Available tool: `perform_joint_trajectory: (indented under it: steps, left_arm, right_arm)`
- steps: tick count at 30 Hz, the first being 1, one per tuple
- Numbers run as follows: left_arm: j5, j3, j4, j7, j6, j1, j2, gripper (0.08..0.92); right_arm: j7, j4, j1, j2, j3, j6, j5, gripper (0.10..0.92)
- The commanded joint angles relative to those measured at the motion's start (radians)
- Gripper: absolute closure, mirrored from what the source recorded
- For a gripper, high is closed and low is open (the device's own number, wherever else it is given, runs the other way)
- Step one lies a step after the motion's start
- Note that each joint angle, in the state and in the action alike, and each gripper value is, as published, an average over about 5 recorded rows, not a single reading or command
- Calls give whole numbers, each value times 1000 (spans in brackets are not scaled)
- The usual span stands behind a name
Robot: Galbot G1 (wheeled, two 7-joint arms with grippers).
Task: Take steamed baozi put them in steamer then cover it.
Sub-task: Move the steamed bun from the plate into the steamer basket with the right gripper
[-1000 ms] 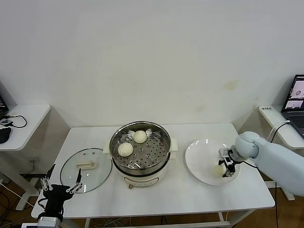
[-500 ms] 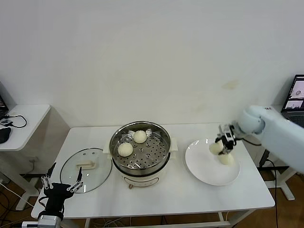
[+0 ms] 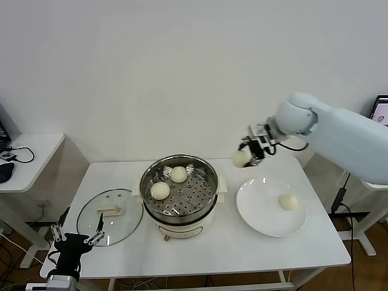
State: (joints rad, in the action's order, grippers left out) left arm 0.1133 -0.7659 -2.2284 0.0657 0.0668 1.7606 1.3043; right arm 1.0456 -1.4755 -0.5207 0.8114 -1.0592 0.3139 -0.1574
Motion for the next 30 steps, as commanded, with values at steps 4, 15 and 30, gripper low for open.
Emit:
perform_joint_trajectory:
  steps: [4,15,30]
  left_arm:
    - [-10,-26,-12,0,1,6,1,177]
    - [-18,-43,-16,1,1,4,11,177]
    - [-26,-52,-9,3,-2,0,12,177]
  right_arm:
    - [-103,-2,-71,287,-159,-81,-110,423]
    - [-137,116,19,435,-240,-293,72,425]
    - [-103,125,42,478,-277,-438,169,421]
